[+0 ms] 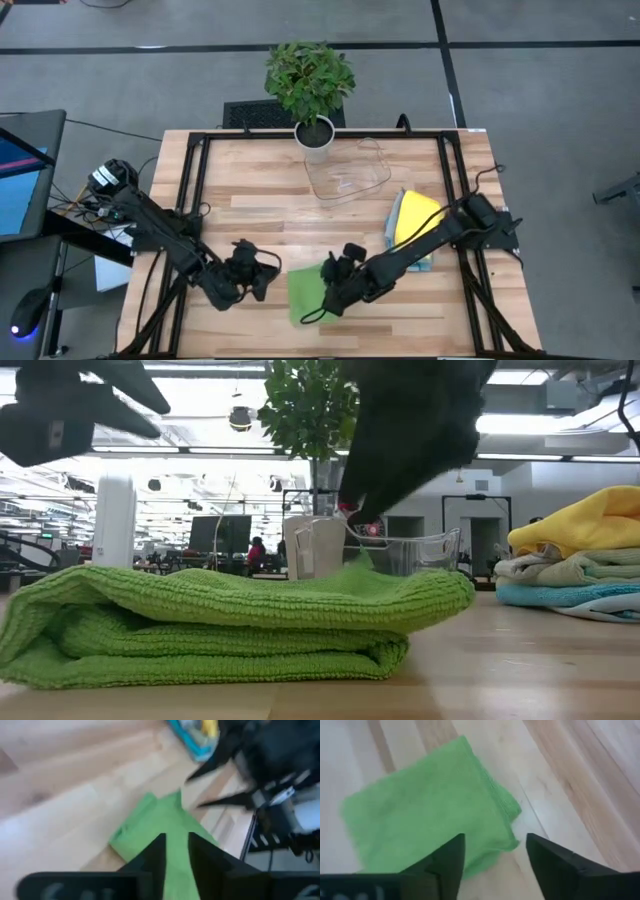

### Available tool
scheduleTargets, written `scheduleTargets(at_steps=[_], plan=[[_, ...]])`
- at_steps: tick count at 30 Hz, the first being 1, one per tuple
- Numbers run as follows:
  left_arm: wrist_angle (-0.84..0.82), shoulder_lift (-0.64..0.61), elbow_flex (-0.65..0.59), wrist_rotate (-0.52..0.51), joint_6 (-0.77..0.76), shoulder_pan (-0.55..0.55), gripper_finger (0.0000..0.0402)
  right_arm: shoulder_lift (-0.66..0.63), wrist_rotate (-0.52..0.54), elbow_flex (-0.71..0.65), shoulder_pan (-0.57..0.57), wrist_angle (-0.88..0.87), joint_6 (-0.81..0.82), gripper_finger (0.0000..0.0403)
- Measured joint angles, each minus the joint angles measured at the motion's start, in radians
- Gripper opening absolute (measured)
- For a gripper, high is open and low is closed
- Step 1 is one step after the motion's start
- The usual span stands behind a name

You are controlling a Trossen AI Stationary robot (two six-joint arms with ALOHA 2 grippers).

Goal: Fold microfiber towels
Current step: Fold the green microfiber cloth, then stack the green microfiber cloth on top of the yellow microfiber cloth

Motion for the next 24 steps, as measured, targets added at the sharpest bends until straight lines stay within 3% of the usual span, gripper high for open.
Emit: scheduleTargets(at_steps=[5, 10, 17, 24], plan=[[0.005, 0.003, 0.0, 0.207, -0.085, 0.072, 0.0142, -0.088, -0.084, 0.0, -0.001, -0.035, 0.089, 0.0262], [0.011, 0.044, 0.001, 0.204, -0.274, 0.081, 0.0198, -0.062, -0.111, 0.0, 0.029, -0.043, 0.249, 0.0265], [0.159, 0.212, 0.0, 0.248, -0.375, 0.062, 0.0217, 0.033, -0.137, 0.001, 0.058, 0.021, 0.413, 0.0265], [0.411, 0.389, 0.009, 0.303, -0.429, 0.062, 0.0218, 0.036, -0.118, 0.0, 0.044, 0.033, 0.455, 0.0265]])
